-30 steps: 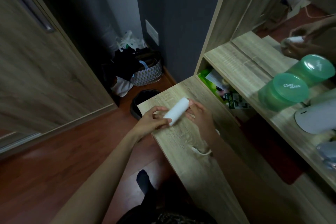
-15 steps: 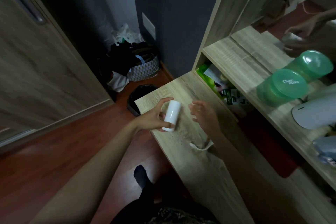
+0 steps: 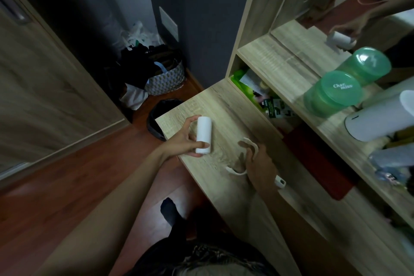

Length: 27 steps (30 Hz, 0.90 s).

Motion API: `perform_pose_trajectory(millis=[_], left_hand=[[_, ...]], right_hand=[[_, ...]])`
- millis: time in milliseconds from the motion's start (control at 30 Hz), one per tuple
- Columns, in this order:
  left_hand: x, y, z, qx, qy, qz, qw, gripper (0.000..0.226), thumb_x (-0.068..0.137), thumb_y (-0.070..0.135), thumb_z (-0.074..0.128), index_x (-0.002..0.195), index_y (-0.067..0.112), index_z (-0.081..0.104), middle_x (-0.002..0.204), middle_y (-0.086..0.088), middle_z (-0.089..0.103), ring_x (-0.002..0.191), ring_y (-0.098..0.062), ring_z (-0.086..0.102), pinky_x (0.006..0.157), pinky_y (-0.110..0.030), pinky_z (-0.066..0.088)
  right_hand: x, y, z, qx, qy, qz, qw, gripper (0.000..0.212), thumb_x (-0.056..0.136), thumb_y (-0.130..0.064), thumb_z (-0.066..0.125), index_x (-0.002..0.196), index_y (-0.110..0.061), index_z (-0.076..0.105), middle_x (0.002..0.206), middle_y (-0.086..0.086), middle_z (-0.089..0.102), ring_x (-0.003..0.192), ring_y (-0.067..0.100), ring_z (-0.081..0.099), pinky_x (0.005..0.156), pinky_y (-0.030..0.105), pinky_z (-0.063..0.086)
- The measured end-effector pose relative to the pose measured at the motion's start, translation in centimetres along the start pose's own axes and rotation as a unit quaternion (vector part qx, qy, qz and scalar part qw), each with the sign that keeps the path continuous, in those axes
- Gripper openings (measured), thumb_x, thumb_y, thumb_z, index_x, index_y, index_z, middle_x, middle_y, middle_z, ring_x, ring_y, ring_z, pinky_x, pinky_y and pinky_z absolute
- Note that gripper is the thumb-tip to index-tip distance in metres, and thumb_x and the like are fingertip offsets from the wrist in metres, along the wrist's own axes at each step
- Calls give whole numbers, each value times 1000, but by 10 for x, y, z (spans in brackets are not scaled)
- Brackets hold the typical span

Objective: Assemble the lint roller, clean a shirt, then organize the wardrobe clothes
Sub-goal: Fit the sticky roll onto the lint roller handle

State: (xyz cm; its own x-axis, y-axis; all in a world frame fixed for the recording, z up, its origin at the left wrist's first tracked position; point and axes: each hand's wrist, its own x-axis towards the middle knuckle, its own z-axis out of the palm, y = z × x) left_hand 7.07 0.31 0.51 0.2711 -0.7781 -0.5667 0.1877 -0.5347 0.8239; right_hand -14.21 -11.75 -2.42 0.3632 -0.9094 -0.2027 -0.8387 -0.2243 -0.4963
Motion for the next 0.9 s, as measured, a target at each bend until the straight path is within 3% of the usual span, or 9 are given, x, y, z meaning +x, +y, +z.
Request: perform_pose_trajectory(millis=[200,367,533,700,900], left_hand=[[0,0,-2,-57,17,-3,998,85,82,5,75,137,45,25,123,-37,54,104,-45,65,84,-59,55],[-4,-1,-5,-164,33,-18,986,83,82,2,74,140,40,28,126,-23,55,102,-40,68,88,-61,53],[-12,7,-2,-168,25,-12,985,76,87,4,69,139,38,25,122,-22,60,95,-37,70,75,-44,61],[-15,11,-2,-163,13,-7,987,75,88,3,67,139,38,25,111,-21,66,96,-37,70,82,-51,58],[-17,15,-2,-141,7,1,990,78,87,3,69,141,38,24,106,-20,67,91,-35,71,82,-49,58]], right_hand=[[4,-9,-3,-13,1,-16,1000,26,101,-26,39,112,-7,54,94,13,68,82,30,66,65,29,41],[7,-54,-8,90,34,-121,988,21,100,-16,43,102,-4,60,77,5,60,66,19,58,53,18,33],[13,-86,-5,109,41,-188,975,23,99,-15,45,111,-4,62,94,4,64,83,14,57,72,23,39],[21,-89,1,101,29,-190,976,25,100,-19,43,114,-8,60,104,10,68,94,23,64,81,36,52],[23,-94,-1,95,15,-187,978,26,100,-20,43,117,-9,58,107,9,67,97,22,63,81,33,49]])
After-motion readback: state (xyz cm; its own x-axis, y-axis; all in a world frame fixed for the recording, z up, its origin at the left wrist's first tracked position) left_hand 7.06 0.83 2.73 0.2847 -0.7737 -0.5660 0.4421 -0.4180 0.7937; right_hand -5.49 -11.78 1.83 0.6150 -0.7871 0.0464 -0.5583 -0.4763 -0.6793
